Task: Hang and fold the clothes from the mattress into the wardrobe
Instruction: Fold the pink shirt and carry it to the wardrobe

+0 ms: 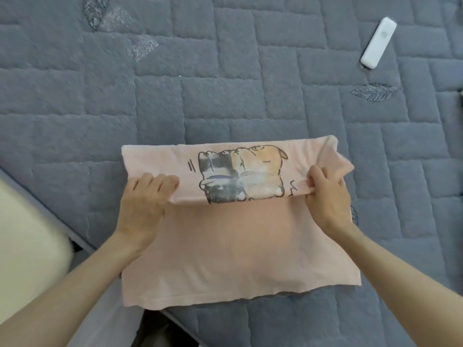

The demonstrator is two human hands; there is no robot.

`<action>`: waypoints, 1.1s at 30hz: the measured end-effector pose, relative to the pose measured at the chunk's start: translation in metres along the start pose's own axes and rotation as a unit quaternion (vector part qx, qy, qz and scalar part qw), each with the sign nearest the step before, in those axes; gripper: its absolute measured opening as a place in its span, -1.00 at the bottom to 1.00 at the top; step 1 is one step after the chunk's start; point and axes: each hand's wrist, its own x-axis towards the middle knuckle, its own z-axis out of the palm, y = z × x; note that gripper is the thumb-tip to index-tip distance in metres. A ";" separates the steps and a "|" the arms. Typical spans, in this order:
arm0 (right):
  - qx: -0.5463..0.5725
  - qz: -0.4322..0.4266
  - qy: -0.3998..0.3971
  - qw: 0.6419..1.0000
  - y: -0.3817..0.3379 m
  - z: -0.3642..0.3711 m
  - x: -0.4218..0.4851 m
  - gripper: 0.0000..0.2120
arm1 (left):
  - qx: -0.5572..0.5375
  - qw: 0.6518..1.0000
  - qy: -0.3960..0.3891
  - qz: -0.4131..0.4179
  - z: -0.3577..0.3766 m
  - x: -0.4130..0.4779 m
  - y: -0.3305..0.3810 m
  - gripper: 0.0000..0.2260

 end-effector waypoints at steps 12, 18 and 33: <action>-0.088 0.040 -0.111 0.989 0.027 0.011 -0.052 -0.81 | 0.072 0.990 -0.122 -0.004 0.019 -0.050 0.016 -0.62; -0.118 -0.024 -0.137 0.983 0.037 0.008 -0.053 -0.81 | 0.052 0.988 -0.146 -0.010 0.013 -0.052 0.011 -0.52; -0.164 -0.015 -0.177 0.970 0.039 -0.007 -0.122 -0.86 | -0.008 0.992 -0.116 -0.041 -0.020 -0.119 0.042 -0.51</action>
